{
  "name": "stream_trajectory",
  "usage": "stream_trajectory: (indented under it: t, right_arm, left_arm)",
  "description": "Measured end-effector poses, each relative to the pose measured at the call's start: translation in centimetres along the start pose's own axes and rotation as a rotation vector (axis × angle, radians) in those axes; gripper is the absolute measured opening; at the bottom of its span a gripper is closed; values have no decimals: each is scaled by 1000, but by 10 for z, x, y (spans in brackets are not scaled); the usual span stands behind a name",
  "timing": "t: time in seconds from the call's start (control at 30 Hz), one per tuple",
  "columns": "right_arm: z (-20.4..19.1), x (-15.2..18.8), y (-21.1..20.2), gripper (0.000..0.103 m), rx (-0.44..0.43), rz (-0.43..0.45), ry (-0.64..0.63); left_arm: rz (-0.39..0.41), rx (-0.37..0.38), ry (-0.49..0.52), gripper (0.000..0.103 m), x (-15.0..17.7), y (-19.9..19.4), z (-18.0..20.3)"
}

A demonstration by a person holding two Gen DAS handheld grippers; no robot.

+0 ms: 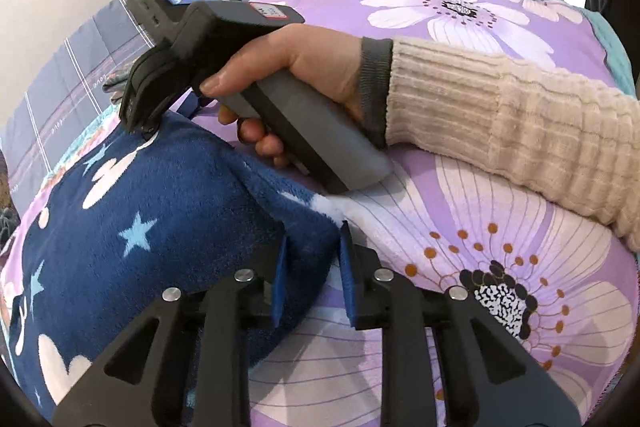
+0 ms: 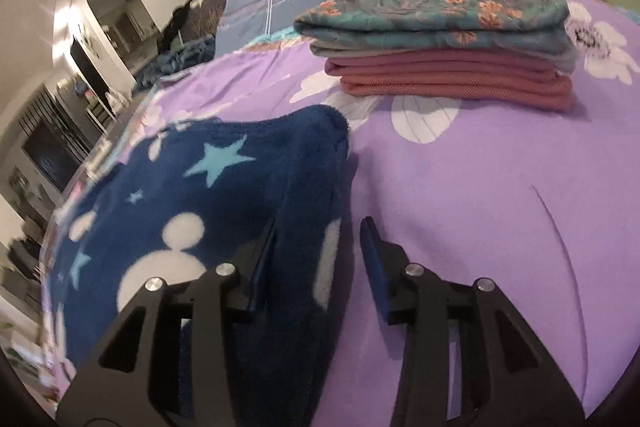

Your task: Fold small clothes

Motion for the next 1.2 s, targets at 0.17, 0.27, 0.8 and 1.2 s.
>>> stream_trajectory:
  t: [0.17,0.27,0.8,1.2]
  right_arm:
    - [14,-1,-5,48,-76,36,96]
    - [18,1,-8,56,-126,37,130]
    - [4,44,-89,59,193,52,89]
    - [-275,87,-66,72,114,130,-632]
  left_arm:
    - [8,11,-32,39,4,-11,-1]
    - [18,34,-79,47,11,-24,-4]
    - [76,-125,-447,72,155,-139,-122]
    - [176,-369,-882,72,291,-233,-227]
Point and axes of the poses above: each gripper's, at about its wrist camera, not at the fingertips, and y roughly the way its jaws point, z to its right, x to its underside, the point moved 3 cm from there along y, roughly the way its jaws point
